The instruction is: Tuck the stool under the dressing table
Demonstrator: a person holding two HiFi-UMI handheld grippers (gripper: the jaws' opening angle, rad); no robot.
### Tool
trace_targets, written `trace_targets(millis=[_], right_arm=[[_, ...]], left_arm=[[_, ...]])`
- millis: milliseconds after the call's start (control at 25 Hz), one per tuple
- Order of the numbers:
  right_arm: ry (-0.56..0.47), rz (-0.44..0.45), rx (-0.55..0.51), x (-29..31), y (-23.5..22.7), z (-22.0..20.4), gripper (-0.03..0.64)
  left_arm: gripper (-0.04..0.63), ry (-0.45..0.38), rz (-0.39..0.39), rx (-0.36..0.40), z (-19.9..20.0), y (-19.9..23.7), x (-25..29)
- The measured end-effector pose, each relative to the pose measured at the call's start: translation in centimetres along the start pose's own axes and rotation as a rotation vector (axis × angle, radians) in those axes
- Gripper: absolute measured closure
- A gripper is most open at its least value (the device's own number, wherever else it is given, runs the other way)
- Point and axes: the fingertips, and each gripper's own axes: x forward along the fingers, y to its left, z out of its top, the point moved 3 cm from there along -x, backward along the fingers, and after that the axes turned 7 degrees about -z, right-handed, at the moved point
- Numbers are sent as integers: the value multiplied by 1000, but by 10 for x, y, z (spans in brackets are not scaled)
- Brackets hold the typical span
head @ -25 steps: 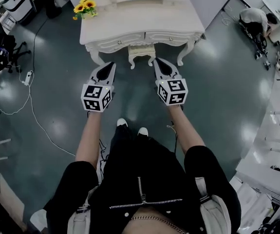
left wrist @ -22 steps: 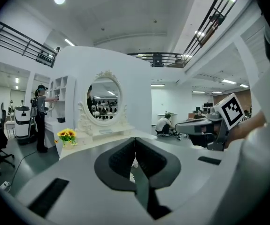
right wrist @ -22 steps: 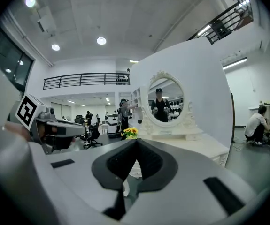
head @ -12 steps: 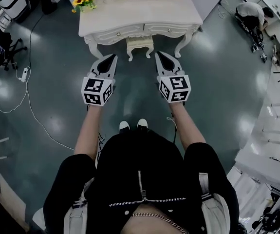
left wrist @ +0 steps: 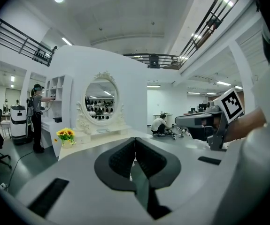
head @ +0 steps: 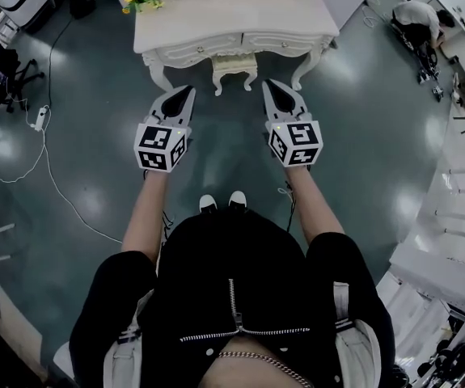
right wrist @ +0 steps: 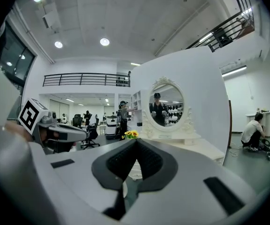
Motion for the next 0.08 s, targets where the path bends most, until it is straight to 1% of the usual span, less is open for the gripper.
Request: trace_targets(millis=[80], right_arm=[[-2,0,-3,-1,1,0,614]], left_arm=[[574,2,-2,-1,-2,1,-2]])
